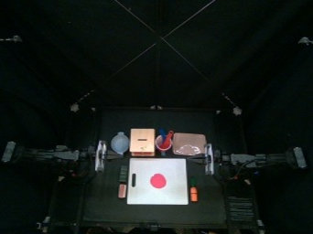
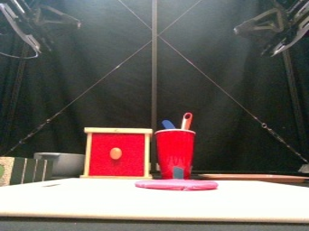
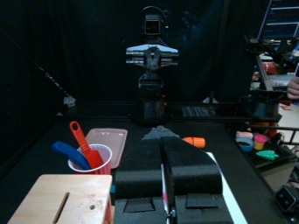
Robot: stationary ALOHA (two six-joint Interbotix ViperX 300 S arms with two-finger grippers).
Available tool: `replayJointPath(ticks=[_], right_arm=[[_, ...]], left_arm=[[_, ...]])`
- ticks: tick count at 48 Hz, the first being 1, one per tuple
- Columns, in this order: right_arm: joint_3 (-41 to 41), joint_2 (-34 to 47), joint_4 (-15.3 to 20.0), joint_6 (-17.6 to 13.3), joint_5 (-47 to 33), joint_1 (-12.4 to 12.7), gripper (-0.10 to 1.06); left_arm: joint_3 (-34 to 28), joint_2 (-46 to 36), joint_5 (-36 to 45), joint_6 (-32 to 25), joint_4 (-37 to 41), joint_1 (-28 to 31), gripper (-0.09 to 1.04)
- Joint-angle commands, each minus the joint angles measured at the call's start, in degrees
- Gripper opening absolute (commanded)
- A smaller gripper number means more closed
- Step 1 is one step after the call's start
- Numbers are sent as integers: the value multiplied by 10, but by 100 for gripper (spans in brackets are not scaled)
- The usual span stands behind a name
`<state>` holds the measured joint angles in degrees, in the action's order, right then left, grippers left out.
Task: Get the cutter from the drawer then cut the dough then place the extra dough in the bowl
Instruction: Open the drawer
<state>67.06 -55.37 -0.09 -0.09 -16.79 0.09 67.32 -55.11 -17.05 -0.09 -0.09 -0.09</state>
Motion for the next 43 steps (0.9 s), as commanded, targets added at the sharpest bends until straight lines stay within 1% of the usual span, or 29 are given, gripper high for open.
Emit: replayJointPath(ticks=[1,5,8,12,15,18,27,33,38,43], right_arm=[[-10,26,-2,0,-1,2,1],[-25,52,-2,-3,0,0,2],[-49,80,-2,-3,2,-1,2],[-95,130,-2,-2,8,0,2],[-140,180,-2,-2,16,7,2],[-181,226,-1,-3,24,21,2],[-310,376,-2,-1,44,64,2],[-389,469,-3,0,75,92,2],[-439,533,-2,-1,97,113,2],[-475,585,-3,0,112,127,2]], left_arm=[[-13,23,-7,6,-4,-2,-7],[-18,30,-18,11,-30,-3,-4],[-18,40,-33,24,-71,-11,-1],[-13,60,-50,39,-124,-22,0],[-9,76,-60,46,-163,-33,0],[-3,99,-70,52,-207,-46,0],[4,165,-75,65,-319,-59,0],[4,211,-74,80,-412,-68,0],[9,241,-72,85,-476,-76,0],[9,267,-76,85,-517,-85,0]])
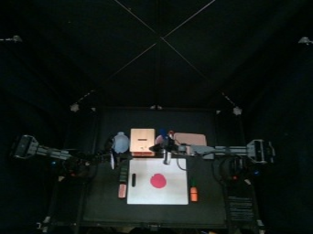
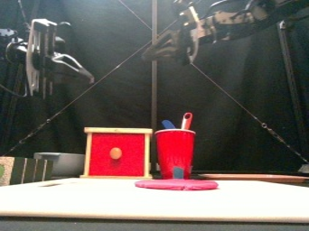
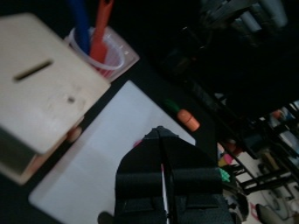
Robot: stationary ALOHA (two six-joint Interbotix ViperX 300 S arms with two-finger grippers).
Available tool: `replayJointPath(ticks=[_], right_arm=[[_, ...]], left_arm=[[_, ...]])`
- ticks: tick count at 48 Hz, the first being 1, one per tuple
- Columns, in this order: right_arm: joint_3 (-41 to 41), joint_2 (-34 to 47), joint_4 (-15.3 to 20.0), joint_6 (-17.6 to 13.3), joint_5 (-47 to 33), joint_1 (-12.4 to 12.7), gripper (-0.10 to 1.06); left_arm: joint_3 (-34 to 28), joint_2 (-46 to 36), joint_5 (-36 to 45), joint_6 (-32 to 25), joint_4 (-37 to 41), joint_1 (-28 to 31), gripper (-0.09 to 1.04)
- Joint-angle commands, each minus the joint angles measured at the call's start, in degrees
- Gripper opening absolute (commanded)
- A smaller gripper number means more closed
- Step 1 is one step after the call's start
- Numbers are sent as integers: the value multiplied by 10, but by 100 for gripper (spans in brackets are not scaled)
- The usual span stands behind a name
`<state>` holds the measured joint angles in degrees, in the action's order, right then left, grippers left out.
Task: Get the cutter from the drawer then cut the dough then place the extra dough in the bowl
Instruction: Open the drawer
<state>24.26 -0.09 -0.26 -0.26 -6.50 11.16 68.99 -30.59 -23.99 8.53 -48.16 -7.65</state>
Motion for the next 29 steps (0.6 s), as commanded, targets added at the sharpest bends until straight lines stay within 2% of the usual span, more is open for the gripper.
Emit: replayJointPath(ticks=[1,13,29], right_arm=[[-53,42,-1,3,12,18,2],[-89,122,-6,4,58,33,2],[-71,133,-33,0,105,29,2]], left_arm=[[-9,28,-8,0,-43,-11,0],[-40,86,-12,0,-66,-29,0],[-58,132,-65,-1,-65,-40,0]])
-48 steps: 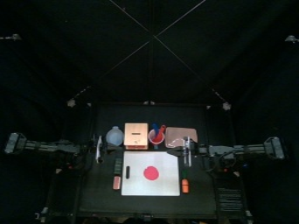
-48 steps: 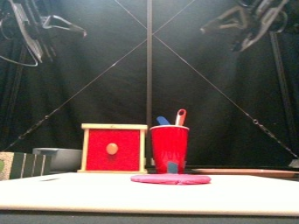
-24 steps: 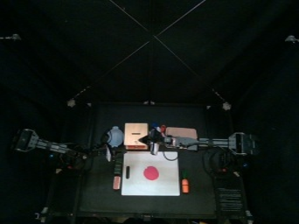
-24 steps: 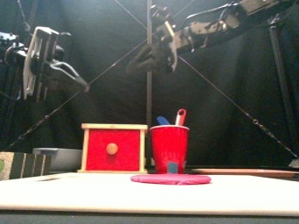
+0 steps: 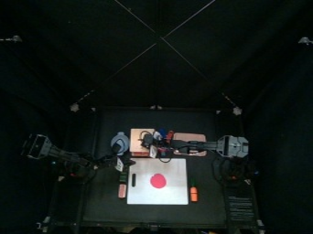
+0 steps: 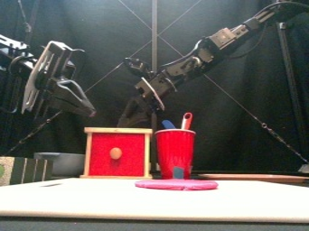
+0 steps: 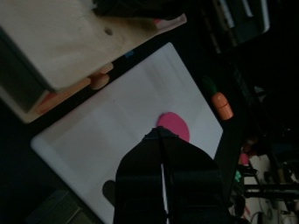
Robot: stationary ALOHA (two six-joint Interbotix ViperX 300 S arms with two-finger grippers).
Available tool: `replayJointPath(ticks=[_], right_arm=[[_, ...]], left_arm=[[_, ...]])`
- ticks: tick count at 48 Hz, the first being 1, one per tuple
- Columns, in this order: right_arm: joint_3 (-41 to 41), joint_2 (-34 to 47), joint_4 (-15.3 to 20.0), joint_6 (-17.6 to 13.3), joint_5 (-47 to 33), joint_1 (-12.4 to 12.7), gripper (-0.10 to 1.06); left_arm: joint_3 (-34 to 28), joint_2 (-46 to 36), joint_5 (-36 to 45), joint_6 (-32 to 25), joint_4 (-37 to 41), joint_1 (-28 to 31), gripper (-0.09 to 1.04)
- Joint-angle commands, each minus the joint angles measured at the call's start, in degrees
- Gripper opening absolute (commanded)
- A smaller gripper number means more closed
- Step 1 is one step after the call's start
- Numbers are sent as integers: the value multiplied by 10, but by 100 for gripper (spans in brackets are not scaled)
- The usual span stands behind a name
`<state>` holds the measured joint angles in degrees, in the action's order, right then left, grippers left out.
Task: Get the cutter from the drawer then cut the dough then place the extra dough in the bowl
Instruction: Open the drawer
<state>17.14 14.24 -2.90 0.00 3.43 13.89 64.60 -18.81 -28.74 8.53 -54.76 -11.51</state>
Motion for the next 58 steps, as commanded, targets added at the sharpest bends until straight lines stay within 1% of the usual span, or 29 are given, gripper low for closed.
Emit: replayJointPath(ticks=[1,7,10,12,16,18,25,28,31,33,39,43,51,58], right_arm=[[2,-11,-8,-3,6,2,2],[6,-8,-8,-3,8,2,2],[7,-6,-8,-3,9,1,2],[6,-6,-9,-3,10,1,2],[6,-6,-9,-3,11,1,2],[5,-6,-10,-3,13,1,2],[4,-6,-10,-2,18,1,2],[4,-6,-11,-2,20,0,2],[4,-6,-15,-2,20,-1,2],[4,-6,-17,-2,20,-1,2],[4,-6,-21,-3,21,-3,2],[4,-6,-20,-3,21,-3,2],[4,-6,-20,-3,20,-4,2],[1,-5,-21,-3,20,-4,2]], left_arm=[[-15,19,-20,0,1,-2,0],[-24,53,-22,0,-2,-2,3],[-33,69,-21,1,-4,-2,9],[-39,77,-22,2,-7,-2,15],[-54,94,-21,6,-13,-2,31],[-64,104,-19,12,-17,-2,43],[-87,127,-17,41,-39,-2,75],[-94,136,-18,55,-54,0,86],[-98,144,-18,69,-68,2,93],[-98,150,-18,77,-76,3,94],[-100,163,-33,86,-93,4,92],[-104,170,-69,84,-106,6,89],[-104,178,-110,83,-111,17,84],[-105,195,-112,84,-112,24,80]])
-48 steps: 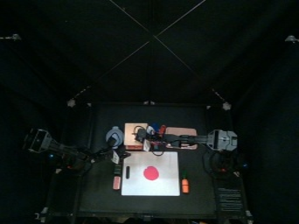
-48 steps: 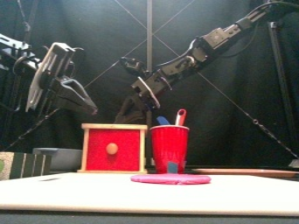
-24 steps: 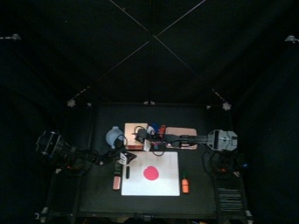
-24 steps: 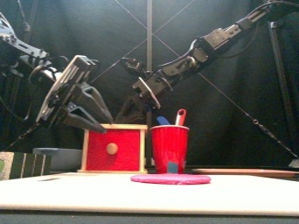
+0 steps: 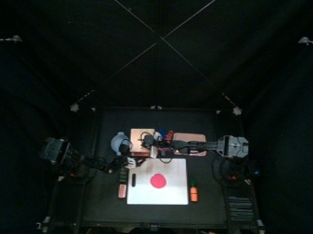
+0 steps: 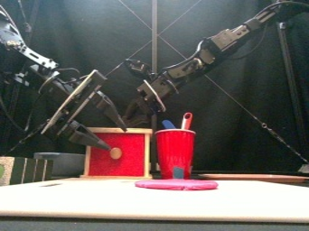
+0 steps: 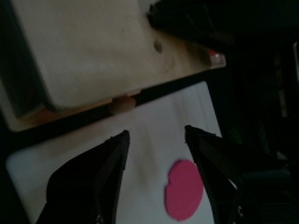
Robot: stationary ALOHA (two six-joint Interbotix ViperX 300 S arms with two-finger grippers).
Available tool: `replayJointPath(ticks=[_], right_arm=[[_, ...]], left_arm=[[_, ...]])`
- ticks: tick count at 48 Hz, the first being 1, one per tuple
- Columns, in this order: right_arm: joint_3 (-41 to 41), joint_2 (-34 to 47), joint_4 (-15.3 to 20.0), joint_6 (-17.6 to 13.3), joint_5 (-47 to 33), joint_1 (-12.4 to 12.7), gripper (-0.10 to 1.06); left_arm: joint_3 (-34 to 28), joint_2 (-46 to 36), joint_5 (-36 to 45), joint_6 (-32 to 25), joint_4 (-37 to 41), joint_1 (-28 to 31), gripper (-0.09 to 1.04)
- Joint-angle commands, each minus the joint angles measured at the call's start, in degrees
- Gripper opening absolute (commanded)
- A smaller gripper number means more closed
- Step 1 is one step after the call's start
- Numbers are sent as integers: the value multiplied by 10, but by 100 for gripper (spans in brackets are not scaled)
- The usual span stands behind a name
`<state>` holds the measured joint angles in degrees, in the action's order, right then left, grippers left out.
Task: Get the cutter from the drawer then cut the dough then place the extra dough in the bowl
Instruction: Open the drawer
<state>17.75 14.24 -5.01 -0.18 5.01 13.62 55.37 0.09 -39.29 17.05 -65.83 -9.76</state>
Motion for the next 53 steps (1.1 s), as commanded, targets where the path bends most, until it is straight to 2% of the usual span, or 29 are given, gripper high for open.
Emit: replayJointPath(ticks=[1,40,45,53], right_arm=[[-5,-5,0,-1,5,-1,2],[-14,8,-1,1,5,-3,2],[-14,7,-1,1,5,-3,2],[-14,8,-1,0,5,-3,2]], left_arm=[[-12,9,-6,-1,-2,7,80],[-31,54,-8,-7,2,53,79],[-27,54,-8,-8,1,53,75],[-18,54,-6,-6,0,51,61]])
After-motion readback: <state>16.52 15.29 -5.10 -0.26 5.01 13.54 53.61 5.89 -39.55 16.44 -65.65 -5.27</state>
